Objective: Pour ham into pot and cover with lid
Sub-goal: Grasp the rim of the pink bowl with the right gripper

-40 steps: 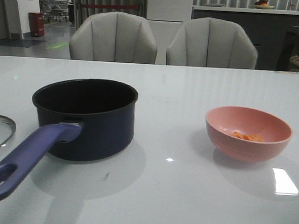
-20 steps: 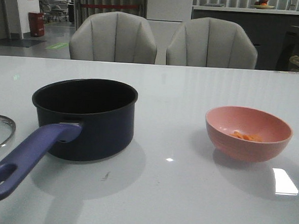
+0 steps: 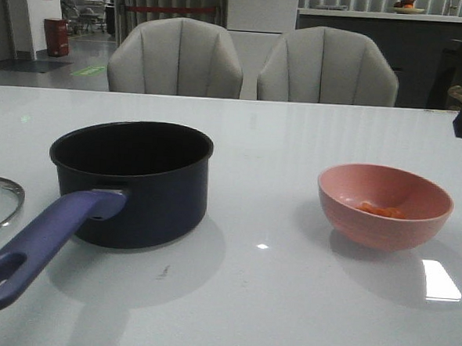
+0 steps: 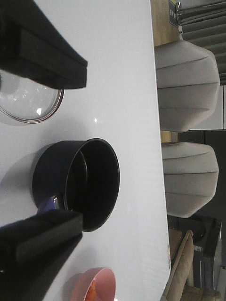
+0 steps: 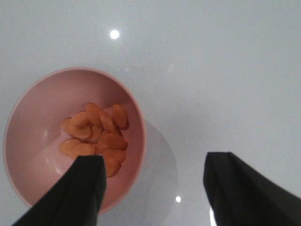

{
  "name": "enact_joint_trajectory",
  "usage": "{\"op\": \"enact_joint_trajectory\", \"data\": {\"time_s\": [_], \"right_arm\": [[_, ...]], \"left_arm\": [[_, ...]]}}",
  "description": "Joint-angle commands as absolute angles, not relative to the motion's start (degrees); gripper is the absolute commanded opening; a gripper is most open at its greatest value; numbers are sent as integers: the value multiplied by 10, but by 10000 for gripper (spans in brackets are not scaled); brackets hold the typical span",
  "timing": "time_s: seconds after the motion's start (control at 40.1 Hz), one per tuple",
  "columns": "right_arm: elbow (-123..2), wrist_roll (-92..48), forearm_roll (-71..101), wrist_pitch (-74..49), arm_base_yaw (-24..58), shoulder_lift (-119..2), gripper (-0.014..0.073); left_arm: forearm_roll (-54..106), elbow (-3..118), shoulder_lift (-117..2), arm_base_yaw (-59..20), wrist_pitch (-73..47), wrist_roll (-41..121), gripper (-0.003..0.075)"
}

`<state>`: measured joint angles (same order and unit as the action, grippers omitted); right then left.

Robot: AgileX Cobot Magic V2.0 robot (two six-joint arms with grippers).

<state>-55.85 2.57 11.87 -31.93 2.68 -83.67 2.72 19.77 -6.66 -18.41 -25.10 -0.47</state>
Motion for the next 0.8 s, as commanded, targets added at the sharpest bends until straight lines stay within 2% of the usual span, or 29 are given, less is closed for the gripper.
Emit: {"op": "enact_joint_trajectory", "data": {"time_s": [0.0, 0.399, 0.449, 0.498, 0.623, 0.673, 0.773], "right_arm": [[-610, 0, 132, -321, 28, -865, 547], [-708, -63, 180, -389, 28, -1036, 536], [-718, -74, 187, -400, 28, -1052, 491], [-727, -78, 192, -409, 28, -1062, 409], [-745, -79, 198, -412, 28, -1072, 114], [-756, -79, 199, -414, 28, -1072, 152], [-780, -93, 227, -442, 28, -1071, 131]], "left_arm": [[28, 213, -72, -189, -201, -6, 565], [28, 213, -72, -189, -201, -6, 565], [28, 213, -72, -189, -201, -6, 565], [28, 213, -72, -189, -201, -6, 565], [28, 213, -72, -189, -201, -6, 565], [28, 213, -72, -189, -201, -6, 565], [28, 213, -72, -189, -201, -6, 565]]}}
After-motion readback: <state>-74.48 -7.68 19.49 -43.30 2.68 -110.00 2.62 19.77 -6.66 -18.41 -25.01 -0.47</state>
